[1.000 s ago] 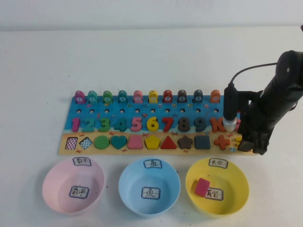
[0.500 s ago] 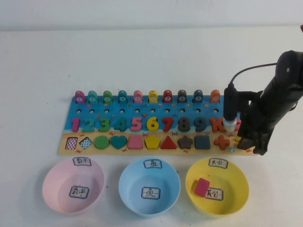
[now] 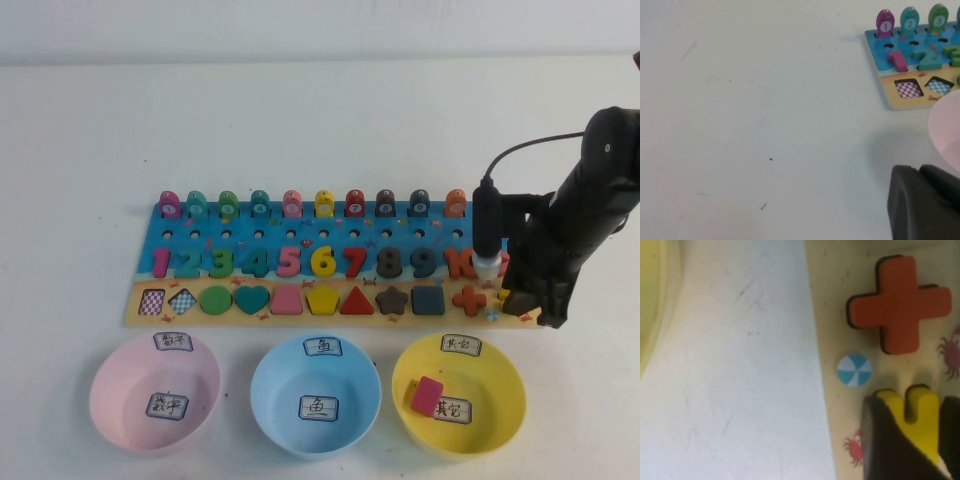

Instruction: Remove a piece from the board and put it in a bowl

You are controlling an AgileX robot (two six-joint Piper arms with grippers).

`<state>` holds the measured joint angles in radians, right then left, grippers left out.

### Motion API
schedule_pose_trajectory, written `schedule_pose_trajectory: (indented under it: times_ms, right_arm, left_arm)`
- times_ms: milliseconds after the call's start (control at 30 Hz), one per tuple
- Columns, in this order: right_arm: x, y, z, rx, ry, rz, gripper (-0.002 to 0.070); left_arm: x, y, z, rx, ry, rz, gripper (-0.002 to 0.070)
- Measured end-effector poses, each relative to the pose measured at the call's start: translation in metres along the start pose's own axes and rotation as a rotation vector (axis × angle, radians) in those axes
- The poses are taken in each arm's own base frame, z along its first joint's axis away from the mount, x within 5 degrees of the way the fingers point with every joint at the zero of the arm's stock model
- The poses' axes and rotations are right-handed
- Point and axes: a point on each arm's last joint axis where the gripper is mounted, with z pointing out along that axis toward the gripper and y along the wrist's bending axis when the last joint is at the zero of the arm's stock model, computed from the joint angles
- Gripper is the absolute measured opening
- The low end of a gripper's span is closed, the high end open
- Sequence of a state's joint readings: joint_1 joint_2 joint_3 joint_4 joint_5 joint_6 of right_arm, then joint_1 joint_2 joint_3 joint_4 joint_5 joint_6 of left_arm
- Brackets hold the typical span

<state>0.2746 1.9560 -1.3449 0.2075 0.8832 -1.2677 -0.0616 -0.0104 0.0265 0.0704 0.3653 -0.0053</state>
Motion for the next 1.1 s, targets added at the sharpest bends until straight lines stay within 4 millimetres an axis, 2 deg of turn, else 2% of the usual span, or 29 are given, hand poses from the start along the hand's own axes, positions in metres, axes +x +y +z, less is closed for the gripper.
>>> schedule_pose_trajectory:
  times_ms: [733,867,967,1100]
  right_arm:
    - [0.0,0.0,-0.014,0.042,0.004,-0.019,0.0184]
    - [-0.002,0.003,-0.03,0.067,-0.009,-0.025,0.0184]
    - [-0.005,0.006,-0.054,0.117,-0.036,0.014,0.0184]
    - [-0.012,0.016,-0.09,0.194,-0.091,0.199,0.0184]
  left_arm:
    - [0.0,0.0,0.0,0.0,0.0,0.0,-0.0005]
    - [0.0,0.0,0.0,0.0,0.0,0.0,-0.0005]
    - [0.0,0.0,0.0,0.0,0.0,0.0,-0.0005]
    - [0.0,0.0,0.0,0.0,0.0,0.0,-0.0005]
